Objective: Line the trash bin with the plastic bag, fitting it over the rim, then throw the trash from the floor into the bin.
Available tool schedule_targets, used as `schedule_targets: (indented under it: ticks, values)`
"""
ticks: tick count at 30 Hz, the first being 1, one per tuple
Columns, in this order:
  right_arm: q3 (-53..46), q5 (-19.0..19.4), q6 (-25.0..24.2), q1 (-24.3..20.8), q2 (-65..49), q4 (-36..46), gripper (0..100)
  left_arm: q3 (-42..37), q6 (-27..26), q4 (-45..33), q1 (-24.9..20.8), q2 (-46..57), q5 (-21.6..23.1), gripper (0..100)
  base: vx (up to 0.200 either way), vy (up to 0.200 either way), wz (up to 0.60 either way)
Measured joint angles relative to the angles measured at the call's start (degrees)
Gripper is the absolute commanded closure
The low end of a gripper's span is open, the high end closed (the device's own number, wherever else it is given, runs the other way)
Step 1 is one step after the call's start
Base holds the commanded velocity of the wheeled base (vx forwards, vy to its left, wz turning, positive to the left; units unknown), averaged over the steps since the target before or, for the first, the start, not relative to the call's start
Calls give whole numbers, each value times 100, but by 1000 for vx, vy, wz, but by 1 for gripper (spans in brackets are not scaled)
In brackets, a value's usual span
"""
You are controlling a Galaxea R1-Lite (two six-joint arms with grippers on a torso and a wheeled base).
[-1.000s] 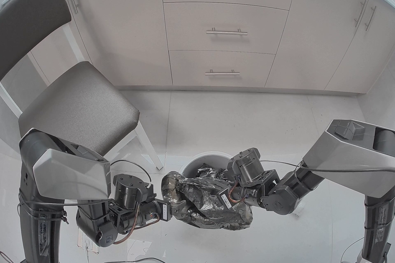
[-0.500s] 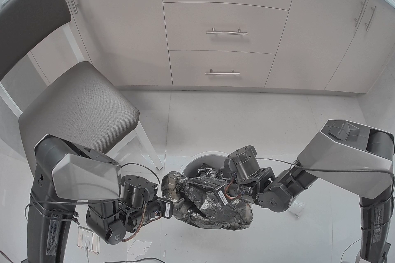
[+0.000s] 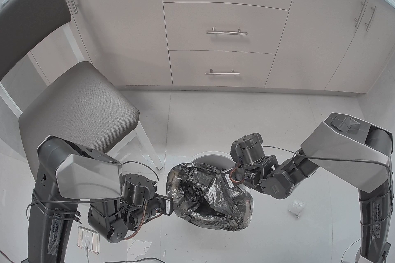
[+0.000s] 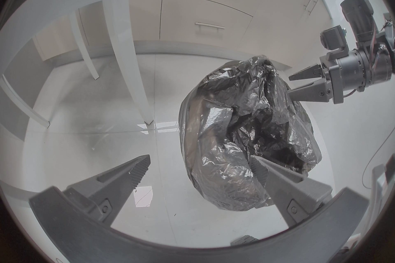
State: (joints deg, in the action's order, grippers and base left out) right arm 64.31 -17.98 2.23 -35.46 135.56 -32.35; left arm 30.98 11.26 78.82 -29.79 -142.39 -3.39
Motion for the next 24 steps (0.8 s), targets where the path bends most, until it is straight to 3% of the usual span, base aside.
schedule_targets:
  ticks: [16,24]
  values:
    - [728,-941,-13,300,402,4,0,783,134,-416,-24,-23,-197,0,0,0,0]
    - [857,-990,-23,385,514,6,0,861,138,-432,-9,-52,-196,0,0,0,0]
